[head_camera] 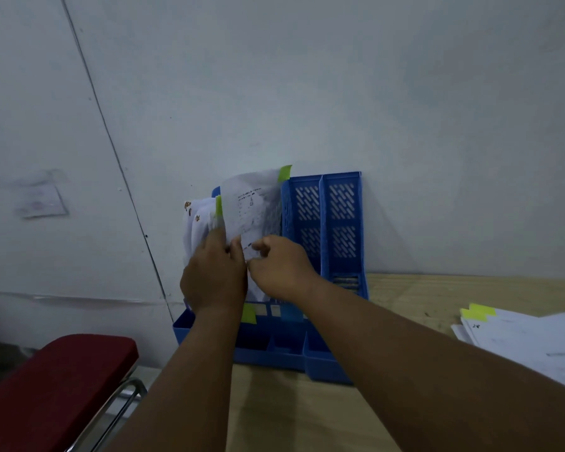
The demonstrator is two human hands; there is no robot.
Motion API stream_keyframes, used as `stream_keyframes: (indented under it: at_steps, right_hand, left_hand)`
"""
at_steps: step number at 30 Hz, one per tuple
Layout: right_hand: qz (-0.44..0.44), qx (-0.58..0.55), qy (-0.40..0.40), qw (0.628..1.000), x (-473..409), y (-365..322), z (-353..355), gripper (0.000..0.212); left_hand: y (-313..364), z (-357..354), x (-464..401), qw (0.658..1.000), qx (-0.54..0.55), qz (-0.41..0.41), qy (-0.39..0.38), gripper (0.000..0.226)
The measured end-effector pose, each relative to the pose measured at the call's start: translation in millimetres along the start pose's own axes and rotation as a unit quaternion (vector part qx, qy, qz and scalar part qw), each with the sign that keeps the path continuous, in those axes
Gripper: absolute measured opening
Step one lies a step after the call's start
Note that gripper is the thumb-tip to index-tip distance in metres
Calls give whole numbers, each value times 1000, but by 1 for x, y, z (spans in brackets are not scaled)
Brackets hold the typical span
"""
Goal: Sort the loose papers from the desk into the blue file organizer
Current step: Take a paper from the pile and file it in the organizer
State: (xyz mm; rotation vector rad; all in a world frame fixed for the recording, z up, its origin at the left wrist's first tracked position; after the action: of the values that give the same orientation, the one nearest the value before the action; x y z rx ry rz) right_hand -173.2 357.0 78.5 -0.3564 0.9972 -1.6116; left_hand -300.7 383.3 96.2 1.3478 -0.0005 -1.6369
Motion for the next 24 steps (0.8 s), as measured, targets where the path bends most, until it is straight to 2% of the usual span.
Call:
stream_keyframes:
  at_steps: [5,10,12,16,20,22,24]
  right_hand:
    - [-2,-54,3,999,-21,-15,14,58]
    - [-83,-190,-24,978,-51,-15,-6,57]
    - [-142,-241,-58,959,-57,-7,-26,59]
    - [-198,-284,-165,923,-53,8,-64,83]
    - [-198,-291,-171,920,-55,12,-72,90]
    - [-201,-298,-176,916,-57,13,-72,100]
    - [-213,-297,-168,916,-58,16,-70,101]
  left_hand:
    - [5,0,-20,999,-32,4,-4,29]
    - [5,-3,-24,995,-88,7,-43,26]
    - [5,-4,-23,990,-115,18,-77,21]
    - [-3,-7,-26,981,-144,40,-123,17]
    - [-7,-7,-27,983,-148,17,-108,21]
    - [-3,-7,-26,989,-125,-9,-81,20]
    - [-2,-10,-24,993,-94,-22,-69,23]
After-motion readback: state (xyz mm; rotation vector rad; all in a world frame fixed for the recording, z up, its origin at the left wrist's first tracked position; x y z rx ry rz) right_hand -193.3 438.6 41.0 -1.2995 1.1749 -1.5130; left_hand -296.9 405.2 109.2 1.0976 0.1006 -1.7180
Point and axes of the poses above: each hand's wrist, its own x-axis away from the middle knuckle, its own z-axis out of the back of the hand, y = z × x, the point moved 6 cm from there along -x, towards the middle knuckle, and after that the axes turned 8 degrees about x, right-handed, at the moved point
